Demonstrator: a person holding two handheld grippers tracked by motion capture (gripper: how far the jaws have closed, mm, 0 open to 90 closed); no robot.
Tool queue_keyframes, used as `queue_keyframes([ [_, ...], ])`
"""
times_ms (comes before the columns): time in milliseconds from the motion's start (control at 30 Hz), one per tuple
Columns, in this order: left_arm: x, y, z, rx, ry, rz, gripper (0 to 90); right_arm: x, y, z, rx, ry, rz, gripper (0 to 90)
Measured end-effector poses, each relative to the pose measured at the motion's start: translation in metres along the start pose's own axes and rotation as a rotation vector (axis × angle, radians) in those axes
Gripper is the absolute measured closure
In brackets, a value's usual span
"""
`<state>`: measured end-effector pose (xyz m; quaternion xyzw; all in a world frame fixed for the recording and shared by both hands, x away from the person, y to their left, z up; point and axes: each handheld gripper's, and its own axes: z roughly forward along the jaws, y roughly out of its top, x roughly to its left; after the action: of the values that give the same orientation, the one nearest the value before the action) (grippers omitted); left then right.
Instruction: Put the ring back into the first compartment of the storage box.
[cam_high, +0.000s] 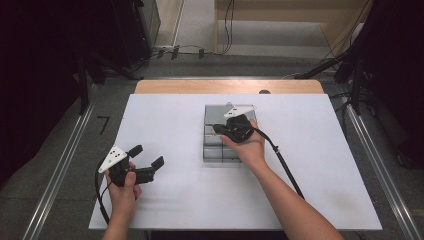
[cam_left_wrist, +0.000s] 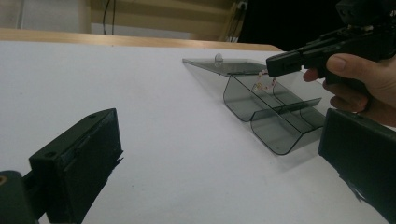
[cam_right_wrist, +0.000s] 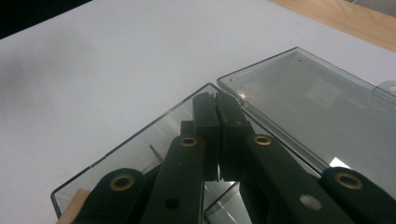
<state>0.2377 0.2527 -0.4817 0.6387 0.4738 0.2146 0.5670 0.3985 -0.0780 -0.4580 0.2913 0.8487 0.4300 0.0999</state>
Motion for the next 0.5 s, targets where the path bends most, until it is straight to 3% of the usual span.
queue_keyframes([
  [200,0.0000,0.0001,-0.0002,-0.001,0.001,0.000,0.0,0.0008,-0.0008,0.0045,0.022,0.002,-0.008,85.3],
  [500,-0.0001,0.0001,0.0001,0.001,0.000,0.000,0.0,-0.0039,-0.0001,-0.0010,-0.005,0.033,0.027,58.2],
])
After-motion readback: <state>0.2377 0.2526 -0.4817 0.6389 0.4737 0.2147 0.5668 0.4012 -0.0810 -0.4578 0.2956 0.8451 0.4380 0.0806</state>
